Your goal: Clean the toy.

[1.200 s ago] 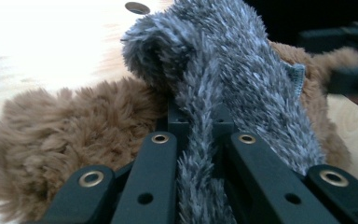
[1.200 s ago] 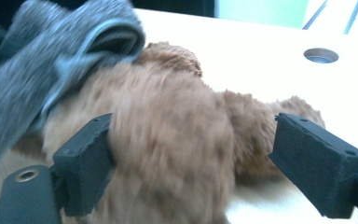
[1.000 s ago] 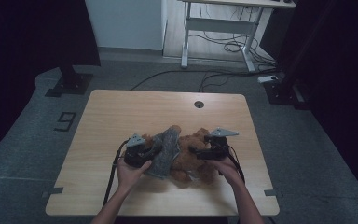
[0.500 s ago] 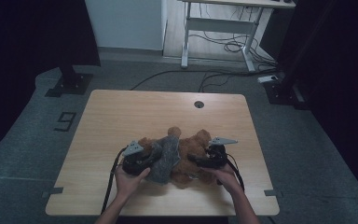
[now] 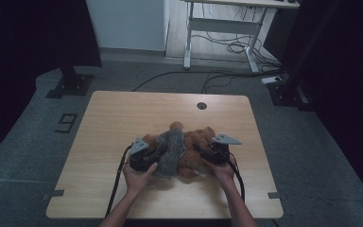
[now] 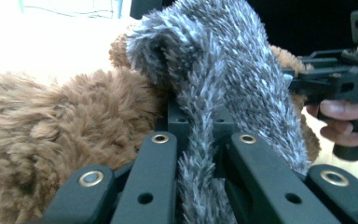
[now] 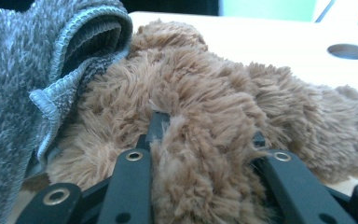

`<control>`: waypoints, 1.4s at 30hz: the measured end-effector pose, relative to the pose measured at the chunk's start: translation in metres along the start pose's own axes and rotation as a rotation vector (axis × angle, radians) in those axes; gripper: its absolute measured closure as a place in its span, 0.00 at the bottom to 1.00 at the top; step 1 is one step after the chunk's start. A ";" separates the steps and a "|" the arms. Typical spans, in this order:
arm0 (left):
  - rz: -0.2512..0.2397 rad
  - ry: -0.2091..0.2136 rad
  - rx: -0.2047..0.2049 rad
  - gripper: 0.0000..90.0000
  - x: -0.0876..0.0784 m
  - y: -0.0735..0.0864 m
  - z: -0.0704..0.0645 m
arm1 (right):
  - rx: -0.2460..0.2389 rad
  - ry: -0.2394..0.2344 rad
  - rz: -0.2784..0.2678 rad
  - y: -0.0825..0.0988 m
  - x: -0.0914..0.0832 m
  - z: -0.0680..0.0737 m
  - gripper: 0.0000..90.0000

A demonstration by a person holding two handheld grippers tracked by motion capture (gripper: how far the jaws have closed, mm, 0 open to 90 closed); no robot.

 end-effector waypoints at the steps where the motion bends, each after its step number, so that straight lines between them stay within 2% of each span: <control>1: 0.009 0.006 -0.006 0.93 0.000 -0.004 0.000 | -0.012 0.005 -0.006 0.000 0.000 0.000 0.73; 5: 0.038 0.026 0.025 0.93 -0.009 -0.025 -0.008 | -0.101 0.023 -0.025 0.006 -0.005 0.006 0.73; 9: 0.040 0.050 0.070 0.93 -0.004 -0.050 -0.032 | -0.147 0.031 -0.047 0.019 -0.012 0.016 0.73; 12: 0.064 0.081 0.112 0.92 0.016 -0.064 -0.059 | -0.173 0.029 -0.066 0.029 -0.019 0.024 0.73; 15: 0.119 0.105 0.145 0.92 0.043 -0.068 -0.085 | -0.202 0.028 -0.082 0.036 -0.024 0.030 0.73; 17: 0.171 0.084 0.163 0.92 0.061 -0.066 -0.094 | -0.214 0.030 -0.096 0.041 -0.027 0.033 0.73; 18: 0.223 0.037 0.182 0.92 0.074 -0.062 -0.096 | -0.217 0.031 -0.103 0.043 -0.028 0.034 0.73; 20: 0.277 0.018 0.184 0.92 0.085 -0.055 -0.093 | -0.220 0.034 -0.100 0.046 -0.030 0.034 0.73; 21: 0.274 0.029 0.156 0.93 0.084 -0.052 -0.088 | -0.221 0.035 -0.089 0.047 -0.030 0.034 0.73; 22: 0.273 0.033 0.149 0.93 0.081 -0.051 -0.085 | -0.214 0.031 -0.089 0.049 -0.030 0.033 0.73; 23: 0.266 0.027 0.144 0.93 0.077 -0.051 -0.082 | -0.211 0.029 -0.096 0.051 -0.030 0.033 0.73; 26: 0.245 -0.026 0.143 0.93 0.058 -0.050 -0.066 | -0.211 0.038 -0.100 0.051 -0.030 0.035 0.73; 28: 0.245 -0.075 0.137 0.93 0.043 -0.047 -0.049 | -0.197 0.043 -0.103 0.051 -0.029 0.034 0.73; 30: 0.244 -0.094 0.116 0.93 0.032 -0.043 -0.034 | -0.197 0.045 -0.106 0.051 -0.029 0.034 0.73; 32: 0.221 -0.091 0.069 0.93 0.017 -0.039 -0.017 | -0.198 0.048 -0.106 0.051 -0.030 0.035 0.73; 36: 0.161 -0.111 0.014 0.93 -0.013 -0.031 0.012 | -0.194 0.048 -0.110 0.052 -0.030 0.035 0.73; 38: 0.143 -0.088 -0.032 0.93 -0.023 -0.021 0.025 | -0.193 0.043 -0.113 0.052 -0.030 0.035 0.73; 42: 0.117 -0.092 -0.066 0.93 -0.033 -0.013 0.036 | -0.199 0.046 -0.115 0.053 -0.030 0.037 0.73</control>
Point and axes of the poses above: each handheld gripper's, and its own axes: x roughly forward along the jaws, y roughly out of its underside, z roughly to its left, the point moved 3 cm from there along x, roughly forward along the jaws, and after that the axes turned 6 degrees about z, right-handed, at the moved point
